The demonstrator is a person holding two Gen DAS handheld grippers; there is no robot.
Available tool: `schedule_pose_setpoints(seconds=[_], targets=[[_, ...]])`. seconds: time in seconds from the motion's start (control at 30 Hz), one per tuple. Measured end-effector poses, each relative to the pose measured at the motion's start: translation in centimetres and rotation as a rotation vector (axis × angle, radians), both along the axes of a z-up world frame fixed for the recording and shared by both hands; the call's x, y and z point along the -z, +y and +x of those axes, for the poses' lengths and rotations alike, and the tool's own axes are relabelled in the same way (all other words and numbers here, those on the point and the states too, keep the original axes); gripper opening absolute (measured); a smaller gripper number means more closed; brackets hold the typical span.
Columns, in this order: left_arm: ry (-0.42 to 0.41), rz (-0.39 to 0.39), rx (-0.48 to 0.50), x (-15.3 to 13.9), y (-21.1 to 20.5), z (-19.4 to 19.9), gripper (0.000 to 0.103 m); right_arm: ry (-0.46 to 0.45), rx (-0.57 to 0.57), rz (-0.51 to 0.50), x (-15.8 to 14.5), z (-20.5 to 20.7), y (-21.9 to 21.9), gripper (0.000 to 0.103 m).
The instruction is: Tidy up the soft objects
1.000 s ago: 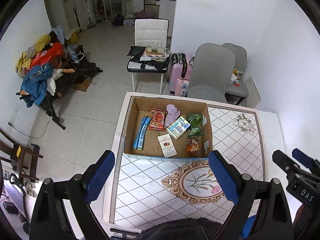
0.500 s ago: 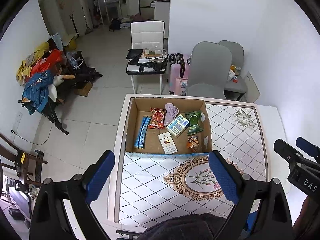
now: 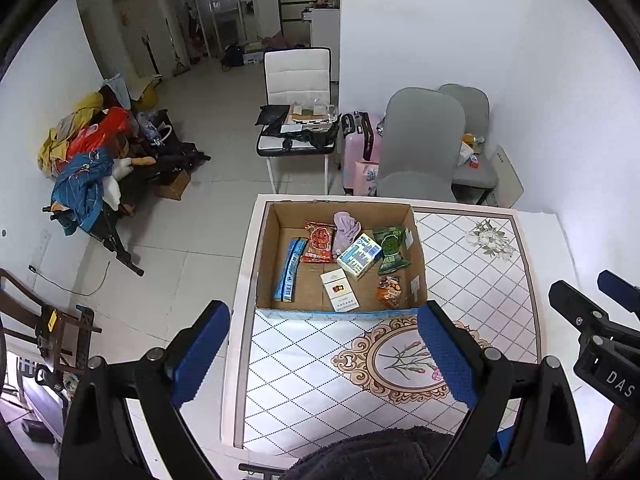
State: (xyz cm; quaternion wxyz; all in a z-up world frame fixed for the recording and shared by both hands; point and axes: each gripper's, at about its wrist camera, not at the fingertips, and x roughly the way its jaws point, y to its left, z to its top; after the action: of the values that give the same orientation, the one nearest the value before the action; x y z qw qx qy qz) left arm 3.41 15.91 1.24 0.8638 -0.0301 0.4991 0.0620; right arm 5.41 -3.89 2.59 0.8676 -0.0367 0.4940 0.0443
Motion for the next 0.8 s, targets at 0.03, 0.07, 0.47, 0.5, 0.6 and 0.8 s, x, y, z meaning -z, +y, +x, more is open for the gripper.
schedule_pose_setpoints(seconds=[0.03,0.07,0.47,0.5,0.6,0.8], targets=[[-0.002,0.0,0.0,0.0,0.0,0.0,0.096,-0.001,-0.004,0.003,0.1,0.1,0.1,0.085],[-0.004,0.002,0.0,-0.1,0.0,0.0,0.096,-0.002,-0.006,0.005,0.0,0.0,0.1,0.085],[-0.003,-0.002,0.015,-0.5,-0.7,-0.3,0.096,-0.01,-0.014,0.003,-0.3,-0.5,0.5,0.085],[-0.002,-0.002,0.016,-0.5,-0.8,-0.3,0.096,-0.01,-0.011,0.001,-0.2,-0.4,0.5,0.085],[-0.004,-0.002,0.018,-0.4,-1.0,-0.4,0.096,-0.002,-0.001,0.004,0.0,-0.4,0.3,0.085],[0.001,-0.016,0.019,-0.2,-1.0,-0.4,0.096,-0.004,0.016,0.002,0.1,-0.6,-0.1,0.085]])
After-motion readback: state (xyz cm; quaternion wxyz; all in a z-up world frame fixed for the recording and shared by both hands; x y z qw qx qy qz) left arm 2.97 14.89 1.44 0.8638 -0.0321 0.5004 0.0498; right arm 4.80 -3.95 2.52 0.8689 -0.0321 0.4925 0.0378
